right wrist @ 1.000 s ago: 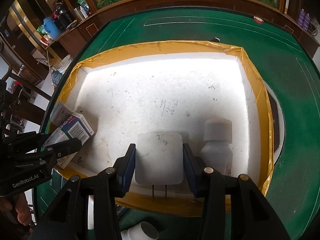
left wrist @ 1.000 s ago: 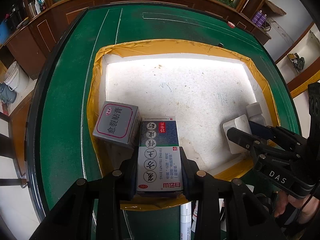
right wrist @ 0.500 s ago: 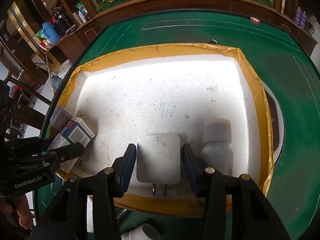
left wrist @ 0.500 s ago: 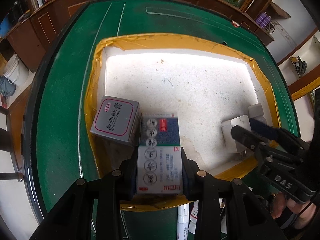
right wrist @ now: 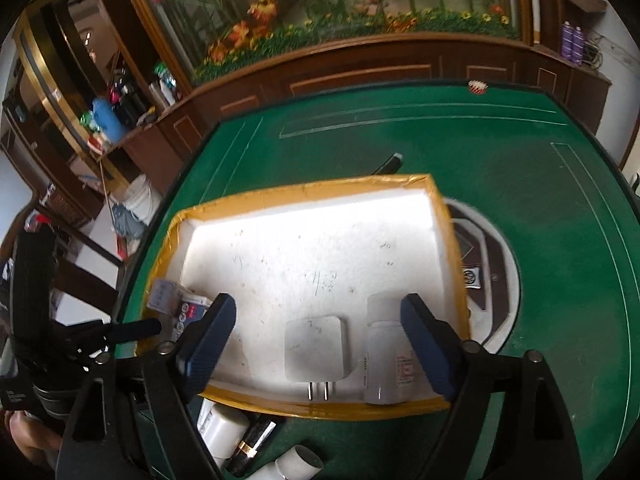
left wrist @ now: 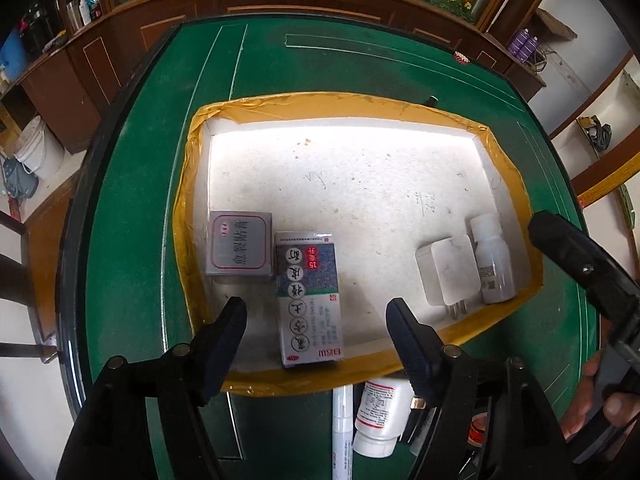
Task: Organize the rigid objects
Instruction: 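Withdraw both tools from the tray back toward the remaining items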
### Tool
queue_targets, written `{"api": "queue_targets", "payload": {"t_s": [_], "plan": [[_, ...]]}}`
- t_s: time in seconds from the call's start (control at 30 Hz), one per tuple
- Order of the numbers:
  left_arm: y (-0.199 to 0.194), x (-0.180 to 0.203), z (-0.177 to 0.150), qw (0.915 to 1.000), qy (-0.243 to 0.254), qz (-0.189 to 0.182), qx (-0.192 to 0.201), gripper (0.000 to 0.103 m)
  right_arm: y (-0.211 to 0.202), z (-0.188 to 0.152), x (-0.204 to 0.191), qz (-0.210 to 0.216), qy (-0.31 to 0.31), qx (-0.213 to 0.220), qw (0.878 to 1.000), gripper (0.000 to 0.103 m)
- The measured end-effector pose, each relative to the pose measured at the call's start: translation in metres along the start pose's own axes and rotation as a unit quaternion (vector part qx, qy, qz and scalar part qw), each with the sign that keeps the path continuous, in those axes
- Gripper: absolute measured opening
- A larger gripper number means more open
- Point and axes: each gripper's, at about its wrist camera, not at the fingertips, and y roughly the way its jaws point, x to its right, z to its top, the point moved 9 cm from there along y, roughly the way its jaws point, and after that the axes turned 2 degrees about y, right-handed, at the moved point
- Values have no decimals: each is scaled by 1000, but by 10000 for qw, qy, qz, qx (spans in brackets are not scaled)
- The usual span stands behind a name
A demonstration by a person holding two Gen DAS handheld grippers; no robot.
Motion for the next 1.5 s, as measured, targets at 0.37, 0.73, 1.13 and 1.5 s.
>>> {"api": "queue_targets", "payload": {"t_s": [0.37,0.73,1.13,1.5], "plan": [[-31,7,-15,9997,-53,102,224,76,-18,-24,6,241,270,-200,9991,103],[-74,-3,-54,9971,-6,463,608,98,-47,-47,17,104,372,-284,9989,103],[-73,-56,-140,9958,-710,573,117,98,-58,-69,52,-55,560,-295,9980,103],[-75,-45,-202,9974,-600,177,-346,98,-52,-103,66,-9,432,-690,9967,103]]}}
